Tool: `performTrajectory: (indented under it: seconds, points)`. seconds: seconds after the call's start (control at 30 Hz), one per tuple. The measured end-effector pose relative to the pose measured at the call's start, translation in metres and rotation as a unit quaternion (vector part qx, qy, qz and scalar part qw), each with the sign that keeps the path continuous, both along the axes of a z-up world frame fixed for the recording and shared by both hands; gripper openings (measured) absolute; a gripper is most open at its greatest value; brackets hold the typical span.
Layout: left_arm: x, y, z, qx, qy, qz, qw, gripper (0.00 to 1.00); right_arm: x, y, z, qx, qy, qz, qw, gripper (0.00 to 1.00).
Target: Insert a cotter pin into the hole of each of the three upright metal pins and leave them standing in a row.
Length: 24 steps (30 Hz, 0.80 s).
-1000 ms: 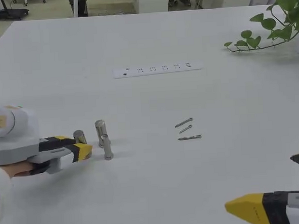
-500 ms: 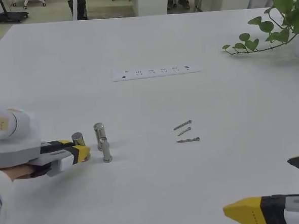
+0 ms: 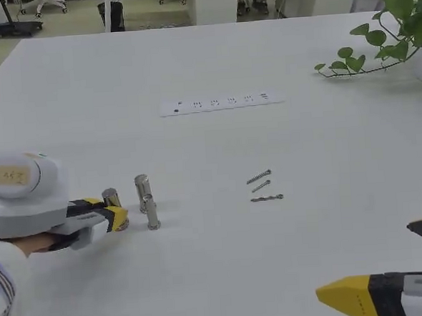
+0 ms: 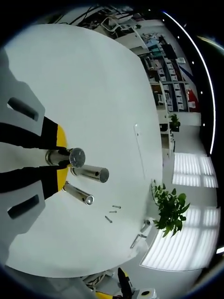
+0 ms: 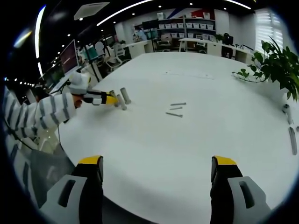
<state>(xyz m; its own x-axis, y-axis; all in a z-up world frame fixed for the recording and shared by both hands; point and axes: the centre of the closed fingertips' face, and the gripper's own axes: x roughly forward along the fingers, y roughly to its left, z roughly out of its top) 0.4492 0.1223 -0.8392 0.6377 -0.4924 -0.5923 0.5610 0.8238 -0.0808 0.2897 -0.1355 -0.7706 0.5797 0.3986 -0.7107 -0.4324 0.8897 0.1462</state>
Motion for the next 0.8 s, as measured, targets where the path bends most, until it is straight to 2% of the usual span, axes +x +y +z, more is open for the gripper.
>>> performTrajectory:
  seconds: [0.2,0.47,0.53,0.6,0.73,0.8]
  points:
    - [-0.009,0.001,0.001,0.008,0.002,0.005,1.0,0.11,-0.001,0.001,0.0,0.002,-0.001,0.002,1.0,0.97]
    - [-0.021,0.004,0.012,-0.001,-0.007,0.021,0.9997,0.11,-0.002,0.003,0.001,0.007,-0.005,0.005,1.0,0.97]
    - [-0.026,0.004,0.016,0.003,-0.012,0.02,0.9997,0.11,-0.002,0.003,0.002,0.006,-0.009,0.008,0.9999,0.97]
    - [-0.03,0.005,0.021,0.02,-0.025,0.014,0.9994,0.11,0.0,0.003,0.005,0.006,-0.014,0.007,0.9999,0.97]
    - [-0.038,0.005,0.029,0.012,-0.031,0.02,0.9992,0.11,0.003,0.004,0.01,0.01,-0.022,0.008,0.9997,0.97]
    - [-0.042,0.003,0.033,0.016,-0.037,0.015,0.999,0.11,0.003,0.004,0.011,0.01,-0.024,0.009,0.9996,0.97]
